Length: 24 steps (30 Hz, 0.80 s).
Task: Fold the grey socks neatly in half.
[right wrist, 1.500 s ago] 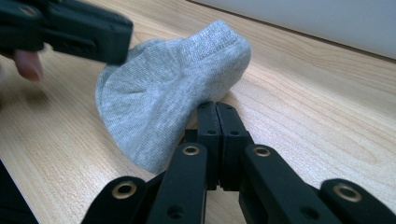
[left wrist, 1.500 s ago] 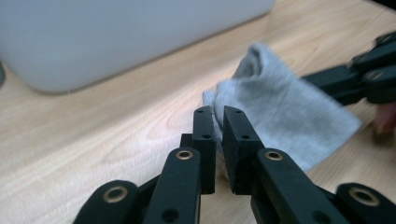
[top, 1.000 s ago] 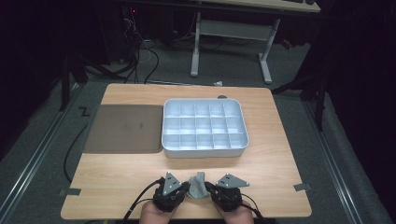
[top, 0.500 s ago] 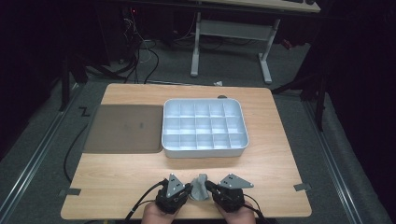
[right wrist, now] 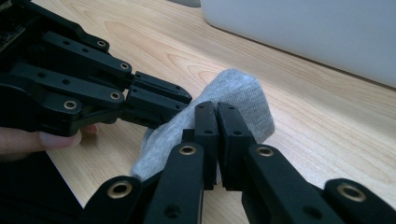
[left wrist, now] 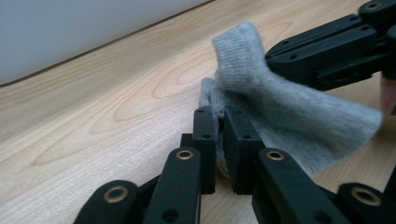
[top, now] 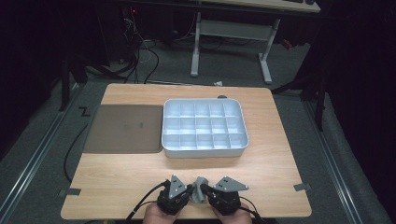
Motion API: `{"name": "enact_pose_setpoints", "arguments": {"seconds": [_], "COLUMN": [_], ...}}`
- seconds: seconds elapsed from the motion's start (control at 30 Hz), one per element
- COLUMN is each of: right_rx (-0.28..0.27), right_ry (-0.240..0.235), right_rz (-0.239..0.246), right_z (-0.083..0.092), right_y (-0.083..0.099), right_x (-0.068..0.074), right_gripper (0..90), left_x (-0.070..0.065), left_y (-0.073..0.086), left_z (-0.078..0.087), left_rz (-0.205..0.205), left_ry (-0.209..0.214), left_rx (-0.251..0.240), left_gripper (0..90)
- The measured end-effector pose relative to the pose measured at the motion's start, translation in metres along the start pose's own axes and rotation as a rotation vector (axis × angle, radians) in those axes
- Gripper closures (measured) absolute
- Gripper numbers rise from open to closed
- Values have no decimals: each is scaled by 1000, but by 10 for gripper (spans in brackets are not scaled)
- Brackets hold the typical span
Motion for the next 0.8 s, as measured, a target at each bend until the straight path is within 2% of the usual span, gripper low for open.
{"name": "enact_pose_setpoints", "arguments": {"seconds": [0.1,0.17,0.37,0.5,0.6,0.8], "right_rx": [2,4,17,38,36,24], "right_ry": [7,18,43,33,40,33], "right_rz": [1,2,-14,-17,2,9], "right_z": [-1,-1,-1,-5,-7,-8], "right_y": [1,1,6,12,14,15], "right_x": [-1,-2,-14,-16,-14,-11], "right_gripper": [881,881,900,900,900,900], "left_x": [-4,-8,-17,-11,-8,-4], "left_y": [0,-1,-7,-4,-2,-10], "left_z": [-2,-5,-17,-15,-10,2], "left_rz": [17,15,-28,11,10,9], "left_ry": [35,49,67,119,116,63], "left_rx": [4,8,27,39,29,-56], "left_gripper": [847,850,868,839,827,855]}}
Point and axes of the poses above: each handheld gripper's, and its own axes: z roughly backward along the jaws, y roughly out of its underside, x roughly to its left, the point moved 8 cm from there along -z, roughly forward along the jaws, and after that the axes turned 3 degrees about -y, right-handed, at the moved point
